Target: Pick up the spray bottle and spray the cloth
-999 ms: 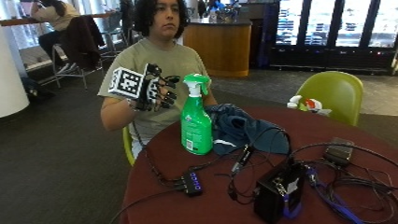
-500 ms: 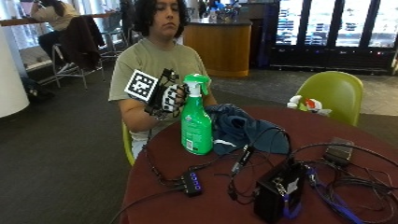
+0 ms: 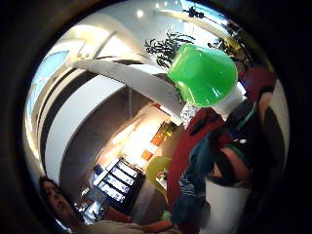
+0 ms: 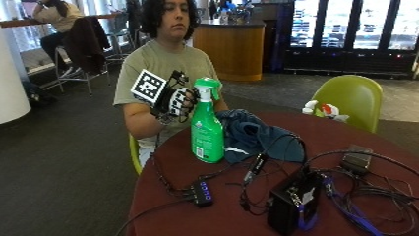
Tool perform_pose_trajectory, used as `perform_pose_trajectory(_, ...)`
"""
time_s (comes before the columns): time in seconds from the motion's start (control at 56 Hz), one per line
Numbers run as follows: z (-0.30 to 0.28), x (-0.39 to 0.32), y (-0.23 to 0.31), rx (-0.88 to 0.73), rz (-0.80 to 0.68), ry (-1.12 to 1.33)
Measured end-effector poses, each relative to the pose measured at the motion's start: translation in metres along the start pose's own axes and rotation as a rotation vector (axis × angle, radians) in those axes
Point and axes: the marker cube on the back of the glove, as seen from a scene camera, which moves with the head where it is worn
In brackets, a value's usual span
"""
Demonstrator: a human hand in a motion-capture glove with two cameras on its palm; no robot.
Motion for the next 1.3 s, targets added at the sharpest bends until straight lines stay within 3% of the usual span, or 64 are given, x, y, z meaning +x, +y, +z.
perform_pose_trajectory(0.375,-0.058,0.001,0.039,-0.635,-0.291,0.219)
perform_pose_trajectory(0.482,-0.08,0.0,0.055,-0.732,-0.392,0.357)
perform_pose_trajectory(0.714,-0.122,0.003,0.088,-0.8,-0.519,0.649)
perform_pose_trajectory(1.035,-0.146,0.005,0.107,-0.819,-0.509,0.673)
perform_pose_trajectory(1.302,-0.126,0.005,0.088,-0.763,-0.426,0.496)
